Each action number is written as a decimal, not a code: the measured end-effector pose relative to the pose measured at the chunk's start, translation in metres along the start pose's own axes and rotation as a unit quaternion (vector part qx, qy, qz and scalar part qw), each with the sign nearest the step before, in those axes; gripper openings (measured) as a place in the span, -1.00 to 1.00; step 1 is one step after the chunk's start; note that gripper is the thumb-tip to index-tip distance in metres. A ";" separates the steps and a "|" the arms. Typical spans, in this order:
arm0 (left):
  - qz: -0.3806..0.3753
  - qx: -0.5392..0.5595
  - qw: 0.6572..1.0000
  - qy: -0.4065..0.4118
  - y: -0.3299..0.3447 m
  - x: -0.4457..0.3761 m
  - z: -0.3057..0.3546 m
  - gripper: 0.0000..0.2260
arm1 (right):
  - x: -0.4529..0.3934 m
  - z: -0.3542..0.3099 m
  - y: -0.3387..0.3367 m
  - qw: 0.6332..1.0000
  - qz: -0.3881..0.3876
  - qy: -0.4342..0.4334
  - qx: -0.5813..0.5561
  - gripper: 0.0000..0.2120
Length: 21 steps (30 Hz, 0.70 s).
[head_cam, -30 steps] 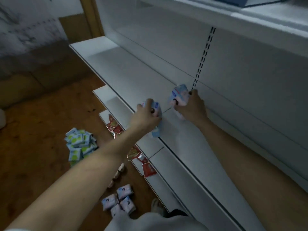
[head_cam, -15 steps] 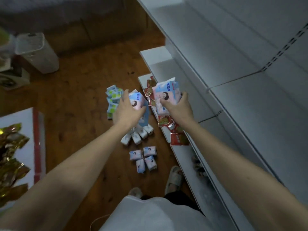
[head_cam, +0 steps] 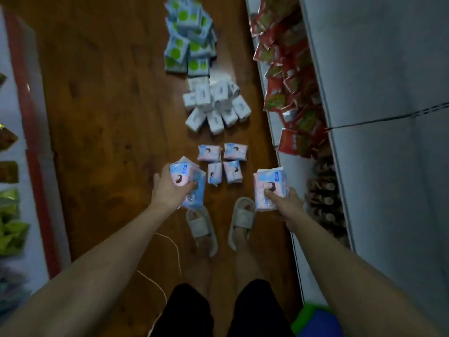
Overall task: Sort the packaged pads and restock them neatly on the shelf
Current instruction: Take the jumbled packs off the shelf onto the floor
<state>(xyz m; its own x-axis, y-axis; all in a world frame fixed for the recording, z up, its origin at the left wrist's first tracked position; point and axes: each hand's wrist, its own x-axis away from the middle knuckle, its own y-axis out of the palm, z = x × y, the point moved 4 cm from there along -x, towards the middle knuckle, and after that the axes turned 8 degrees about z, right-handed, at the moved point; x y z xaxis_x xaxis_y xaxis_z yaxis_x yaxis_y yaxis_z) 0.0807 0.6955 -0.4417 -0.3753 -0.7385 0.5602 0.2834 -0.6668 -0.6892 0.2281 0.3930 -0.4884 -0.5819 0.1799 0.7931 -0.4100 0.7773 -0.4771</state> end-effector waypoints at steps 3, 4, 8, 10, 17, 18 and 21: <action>-0.024 0.028 0.998 -0.057 0.064 -0.057 -0.062 -0.23 | -0.072 0.022 0.040 1.000 -0.018 -0.003 0.019 -0.34; -0.033 0.041 0.996 -0.073 0.087 -0.076 -0.082 -0.19 | -0.102 0.029 0.056 1.000 -0.022 -0.009 0.018 -0.35; -0.035 0.098 0.988 -0.111 0.183 -0.154 -0.143 -0.17 | -0.241 0.065 0.119 0.999 -0.027 -0.030 0.019 -0.12; -0.015 0.134 0.980 -0.145 0.230 -0.188 -0.169 -0.22 | -0.277 0.071 0.152 0.999 -0.035 -0.019 0.020 -0.20; -0.045 0.082 0.975 -0.204 0.346 -0.255 -0.233 -0.59 | -0.361 0.117 0.211 0.997 0.009 0.009 0.075 -0.60; -0.055 0.048 0.976 -0.205 0.353 -0.258 -0.237 -0.56 | -0.366 0.121 0.215 0.996 0.016 0.008 0.085 -0.59; -0.091 0.016 0.976 -0.198 0.364 -0.263 -0.246 -0.43 | -0.371 0.126 0.221 0.992 0.022 -0.013 0.124 -0.51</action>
<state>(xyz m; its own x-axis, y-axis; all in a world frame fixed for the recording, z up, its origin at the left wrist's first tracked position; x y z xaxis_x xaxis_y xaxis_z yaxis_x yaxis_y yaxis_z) 0.0658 0.6712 -0.9532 -0.0522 -0.5847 0.8096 0.2734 -0.7881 -0.5515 0.2647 0.4221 -0.9363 -0.6198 0.1921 0.7609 -0.5421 0.5962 -0.5922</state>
